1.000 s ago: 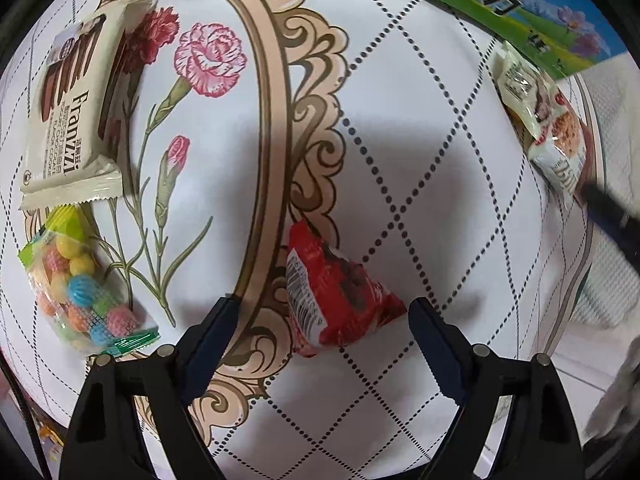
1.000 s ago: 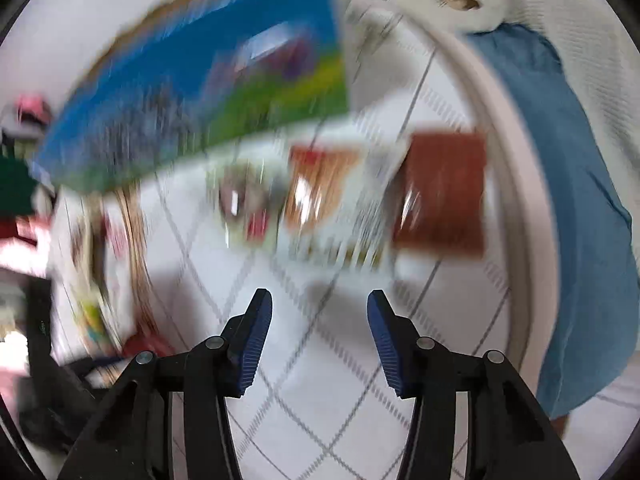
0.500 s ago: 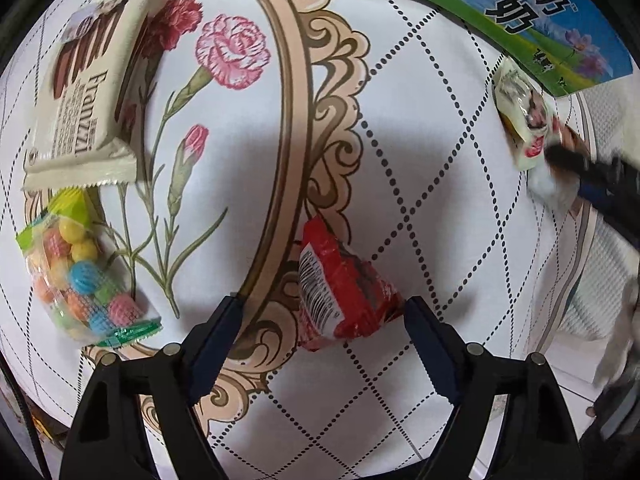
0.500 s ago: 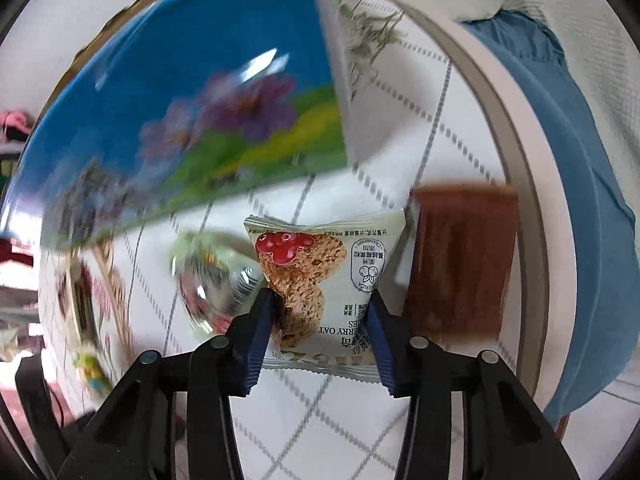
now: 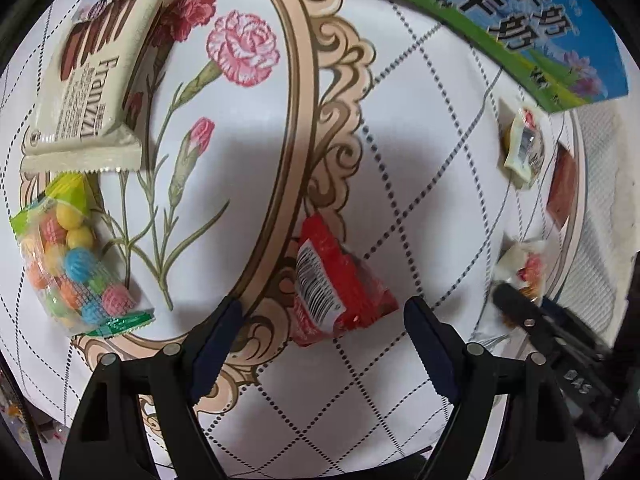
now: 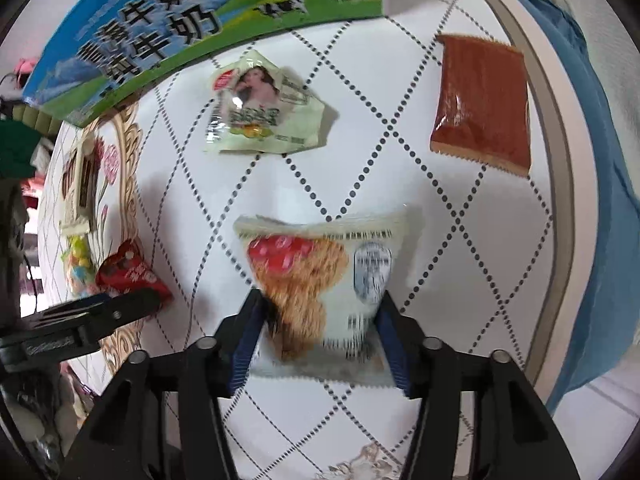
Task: Organize snacks
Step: 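Grasp the oat cookie packet with right gripper while left gripper grasps small red bag, then carry both packets into the cardboard box and release them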
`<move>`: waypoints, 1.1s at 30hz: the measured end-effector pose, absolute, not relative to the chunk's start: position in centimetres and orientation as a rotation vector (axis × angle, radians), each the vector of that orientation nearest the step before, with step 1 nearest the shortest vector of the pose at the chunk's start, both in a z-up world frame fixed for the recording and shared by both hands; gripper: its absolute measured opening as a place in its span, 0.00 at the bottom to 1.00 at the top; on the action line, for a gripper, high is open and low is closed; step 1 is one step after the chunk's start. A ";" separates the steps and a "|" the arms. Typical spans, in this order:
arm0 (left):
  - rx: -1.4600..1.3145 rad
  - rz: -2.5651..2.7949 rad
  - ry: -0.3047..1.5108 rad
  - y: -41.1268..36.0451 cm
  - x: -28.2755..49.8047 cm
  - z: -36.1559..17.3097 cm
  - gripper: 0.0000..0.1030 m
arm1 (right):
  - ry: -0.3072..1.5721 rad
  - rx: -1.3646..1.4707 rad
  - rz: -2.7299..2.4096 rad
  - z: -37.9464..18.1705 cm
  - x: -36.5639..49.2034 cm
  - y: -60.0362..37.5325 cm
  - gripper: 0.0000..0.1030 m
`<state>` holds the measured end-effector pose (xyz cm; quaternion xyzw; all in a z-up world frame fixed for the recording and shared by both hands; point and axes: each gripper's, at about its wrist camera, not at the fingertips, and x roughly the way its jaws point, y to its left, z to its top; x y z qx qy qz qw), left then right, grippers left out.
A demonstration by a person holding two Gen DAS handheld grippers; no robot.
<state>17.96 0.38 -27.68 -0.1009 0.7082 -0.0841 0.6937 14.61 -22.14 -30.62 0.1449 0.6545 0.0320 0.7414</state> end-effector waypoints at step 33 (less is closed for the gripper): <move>-0.267 -0.481 1.275 -6.7 29.1 -7.6 0.32 | 1.068 0.336 0.182 -12.1 22.9 -24.5 0.44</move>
